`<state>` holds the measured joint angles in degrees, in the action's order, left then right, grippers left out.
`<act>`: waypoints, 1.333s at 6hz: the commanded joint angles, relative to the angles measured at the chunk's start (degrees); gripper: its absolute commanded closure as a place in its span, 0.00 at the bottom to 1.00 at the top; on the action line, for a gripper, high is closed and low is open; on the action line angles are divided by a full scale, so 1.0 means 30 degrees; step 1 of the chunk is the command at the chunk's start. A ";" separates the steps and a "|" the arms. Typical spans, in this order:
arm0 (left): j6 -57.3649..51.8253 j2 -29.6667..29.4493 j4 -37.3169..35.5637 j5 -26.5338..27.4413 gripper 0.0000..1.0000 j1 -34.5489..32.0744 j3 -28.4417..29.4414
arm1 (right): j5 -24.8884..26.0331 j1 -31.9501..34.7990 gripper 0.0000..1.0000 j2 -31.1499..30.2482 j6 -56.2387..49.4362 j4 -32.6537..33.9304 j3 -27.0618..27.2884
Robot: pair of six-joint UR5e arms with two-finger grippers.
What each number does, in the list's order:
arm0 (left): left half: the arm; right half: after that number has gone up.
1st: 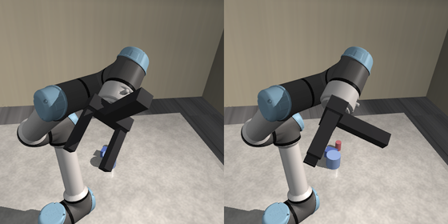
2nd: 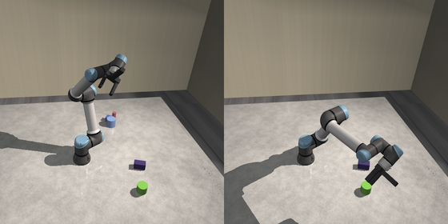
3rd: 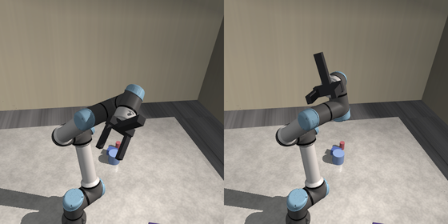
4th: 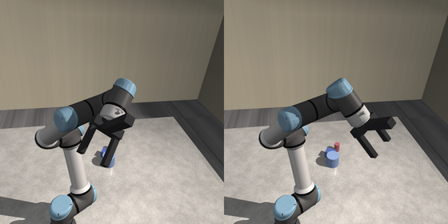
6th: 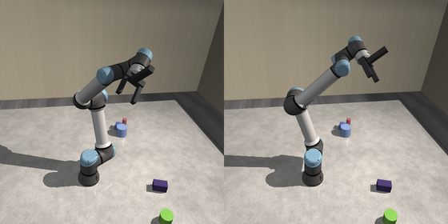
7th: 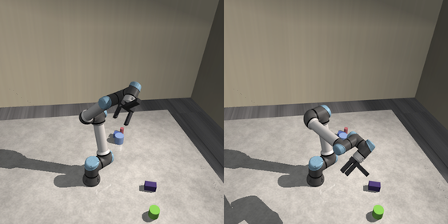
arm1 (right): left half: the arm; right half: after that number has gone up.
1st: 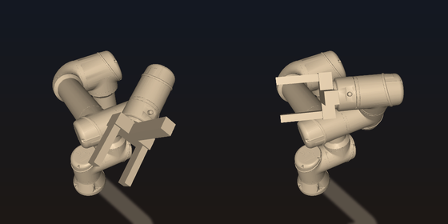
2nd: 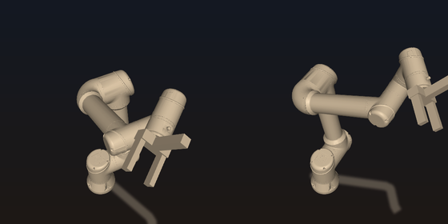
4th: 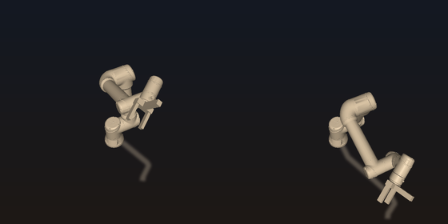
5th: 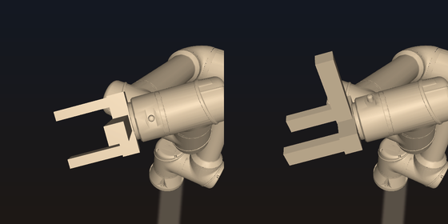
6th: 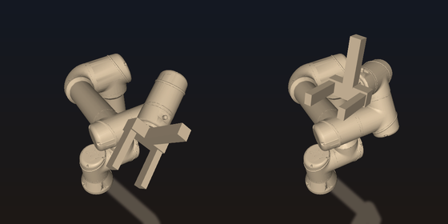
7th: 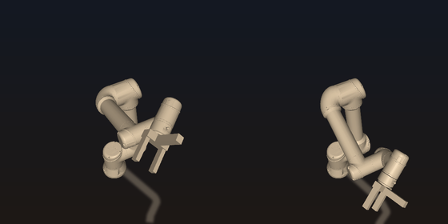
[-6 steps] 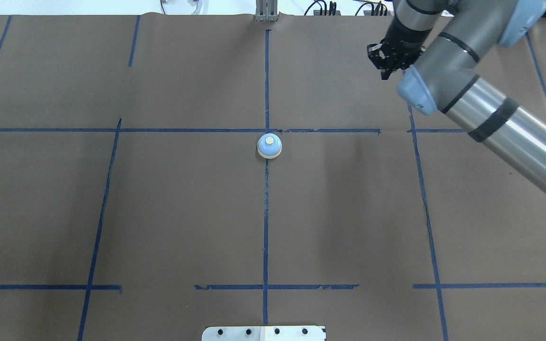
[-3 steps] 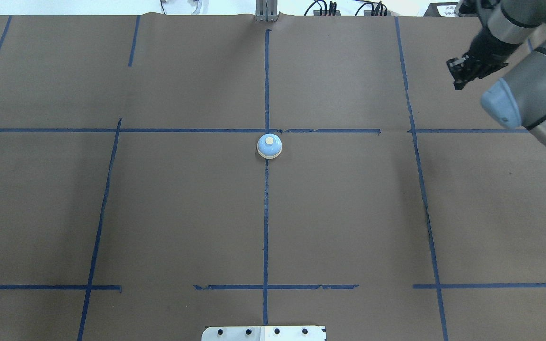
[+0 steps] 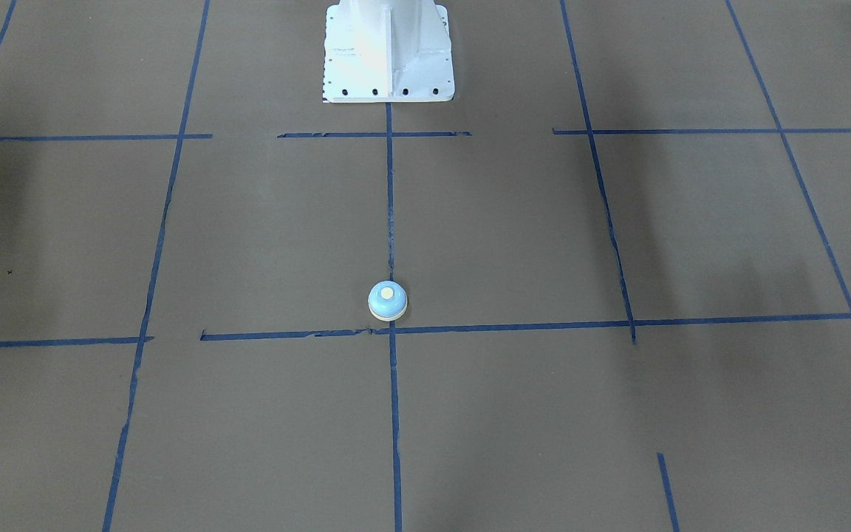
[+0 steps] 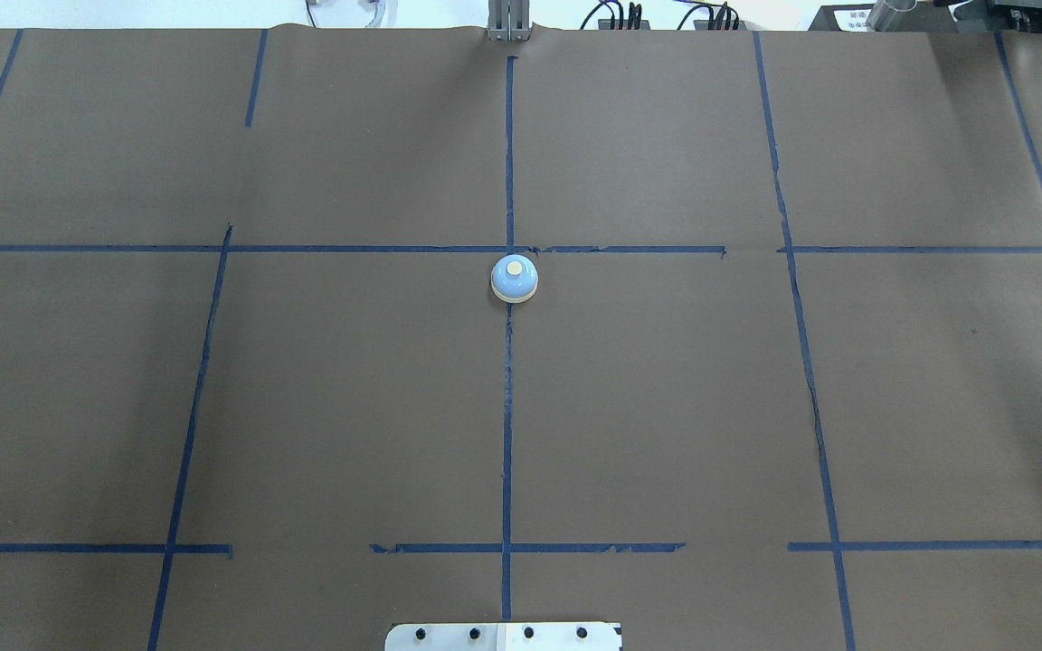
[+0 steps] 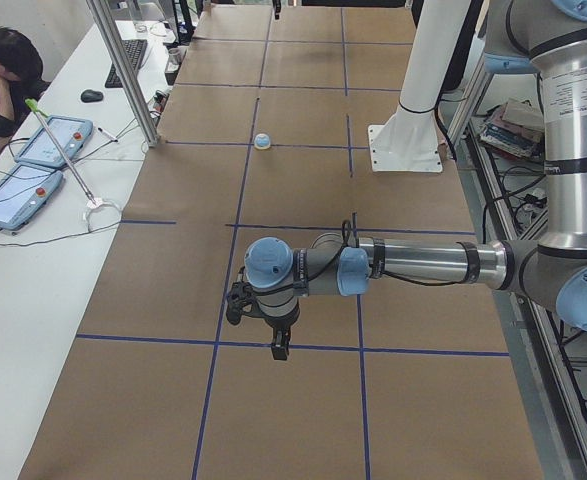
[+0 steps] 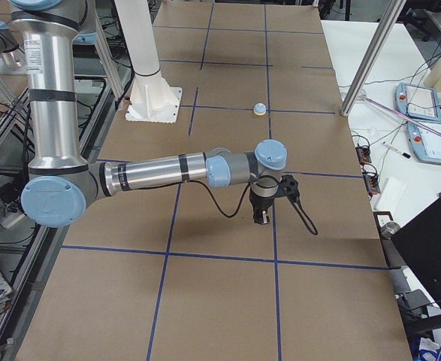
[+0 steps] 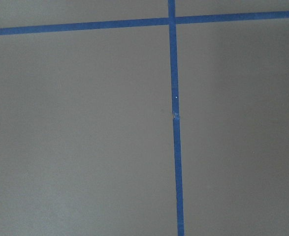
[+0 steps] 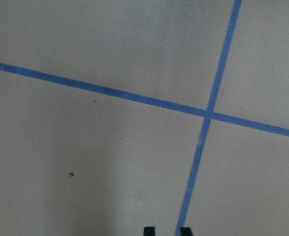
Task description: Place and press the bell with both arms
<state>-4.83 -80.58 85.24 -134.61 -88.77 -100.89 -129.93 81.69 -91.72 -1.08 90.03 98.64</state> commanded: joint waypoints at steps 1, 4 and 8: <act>-0.0001 -0.0005 0.0003 0.0017 0.00 0.0028 -0.0002 | -0.0167 0.1302 0.00 -0.2113 -0.0579 -0.0067 0.0428; -0.0001 -0.0005 0.0003 -0.0012 0.00 0.0029 -0.0060 | -0.0138 0.1305 0.00 -0.2355 -0.0315 -0.0067 0.0432; -0.0001 -0.0005 0.0003 -0.0041 0.00 0.0029 -0.0060 | -0.0138 0.1305 0.00 -0.2444 -0.0286 -0.0096 0.0491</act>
<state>-4.83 -80.59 85.25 -134.71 -88.68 -101.07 -130.34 85.61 -99.03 -1.94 89.76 100.08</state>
